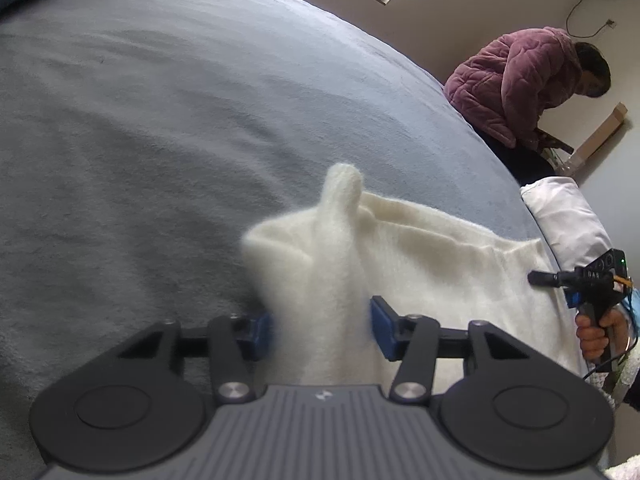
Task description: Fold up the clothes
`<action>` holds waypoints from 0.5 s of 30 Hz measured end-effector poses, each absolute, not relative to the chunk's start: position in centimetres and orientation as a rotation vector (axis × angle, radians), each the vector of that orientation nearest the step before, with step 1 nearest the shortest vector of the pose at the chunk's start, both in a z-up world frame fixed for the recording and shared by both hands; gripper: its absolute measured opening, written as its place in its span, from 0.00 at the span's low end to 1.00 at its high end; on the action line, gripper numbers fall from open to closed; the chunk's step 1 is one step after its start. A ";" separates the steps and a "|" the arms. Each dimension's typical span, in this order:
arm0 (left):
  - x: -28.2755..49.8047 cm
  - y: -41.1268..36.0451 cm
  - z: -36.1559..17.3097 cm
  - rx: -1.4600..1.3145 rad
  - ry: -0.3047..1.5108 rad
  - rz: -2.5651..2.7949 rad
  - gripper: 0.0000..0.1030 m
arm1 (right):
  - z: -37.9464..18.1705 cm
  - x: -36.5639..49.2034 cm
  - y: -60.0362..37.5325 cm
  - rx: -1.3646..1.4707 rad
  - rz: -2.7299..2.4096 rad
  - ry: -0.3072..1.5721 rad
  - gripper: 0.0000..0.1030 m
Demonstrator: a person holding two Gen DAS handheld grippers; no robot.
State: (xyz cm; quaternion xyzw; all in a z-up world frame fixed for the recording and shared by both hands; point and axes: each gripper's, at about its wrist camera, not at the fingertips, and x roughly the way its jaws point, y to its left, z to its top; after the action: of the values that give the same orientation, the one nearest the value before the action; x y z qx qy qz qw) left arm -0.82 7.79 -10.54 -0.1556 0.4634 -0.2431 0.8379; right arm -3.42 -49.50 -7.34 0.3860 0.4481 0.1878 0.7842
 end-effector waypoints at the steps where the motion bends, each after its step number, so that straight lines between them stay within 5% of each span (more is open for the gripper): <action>1: -0.9 7.6 -10.5 -0.324 0.976 -0.512 0.51 | -7.3 -3.6 -49.6 0.835 0.395 0.963 0.42; 6: -2.0 6.9 -9.7 -0.343 0.921 -0.464 0.30 | -5.9 -4.1 -47.0 0.732 0.347 0.911 0.29; 15: 1.2 5.9 -5.5 -0.383 0.746 -0.522 0.28 | 0.6 -1.2 -48.0 0.634 0.337 0.704 0.25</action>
State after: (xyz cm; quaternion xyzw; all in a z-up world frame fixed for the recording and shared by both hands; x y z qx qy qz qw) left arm 1.24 5.89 -5.49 -0.1839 0.3579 -0.2505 0.8805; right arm -1.20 -47.95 0.57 0.3037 0.3372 0.1614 0.8764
